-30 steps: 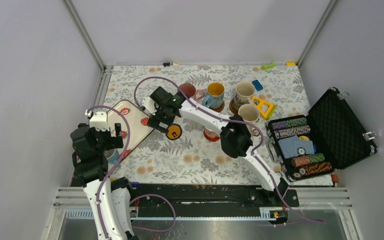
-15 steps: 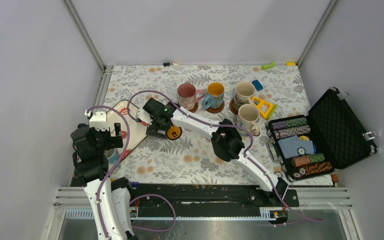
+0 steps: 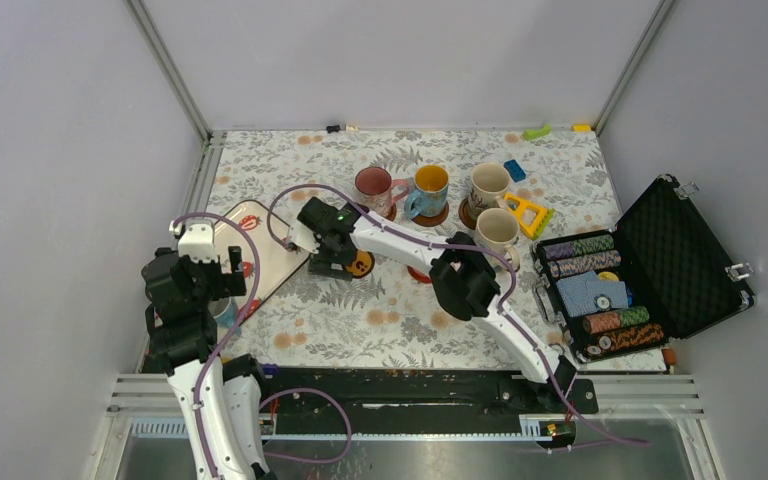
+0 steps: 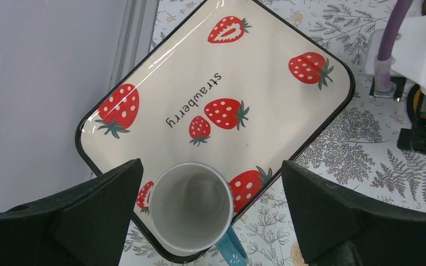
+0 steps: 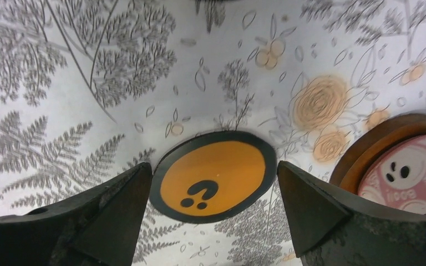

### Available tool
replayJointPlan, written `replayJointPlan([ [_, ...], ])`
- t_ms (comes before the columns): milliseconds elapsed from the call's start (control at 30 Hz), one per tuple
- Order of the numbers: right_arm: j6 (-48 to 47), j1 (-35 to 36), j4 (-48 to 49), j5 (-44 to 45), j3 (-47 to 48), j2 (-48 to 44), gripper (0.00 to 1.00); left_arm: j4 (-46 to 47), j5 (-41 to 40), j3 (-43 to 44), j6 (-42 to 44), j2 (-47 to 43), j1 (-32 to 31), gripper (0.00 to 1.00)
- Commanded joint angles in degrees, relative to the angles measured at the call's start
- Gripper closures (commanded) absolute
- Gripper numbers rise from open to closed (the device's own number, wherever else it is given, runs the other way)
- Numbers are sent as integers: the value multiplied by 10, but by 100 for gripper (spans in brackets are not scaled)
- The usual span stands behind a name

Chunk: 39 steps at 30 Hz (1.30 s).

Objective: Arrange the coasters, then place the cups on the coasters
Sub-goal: Move the coaster to the center of the board, then pick up the cup from the tray.

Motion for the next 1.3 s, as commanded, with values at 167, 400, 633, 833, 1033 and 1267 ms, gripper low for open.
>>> replayJointPlan([
  [167,6,-4,-85,-28,-27,-45,10,30,5,-3,0,-15,5,1],
  [400,27,-4,-143,-82,-32,-174,8,-3,-52,40,37,30,5,1],
  [633,12,-4,-56,-182,-326,-491,0,-68,-103,54,106,64,5,1],
  [833,-57,-4,-58,-245,-485,-651,0,-36,-116,7,119,138,5,1],
  [1033,-81,-7,-45,-231,-549,-671,0,-15,-92,3,113,225,18,1],
  [1267,-81,-9,-30,-239,-574,-672,0,-4,-90,-3,116,264,18,1],
])
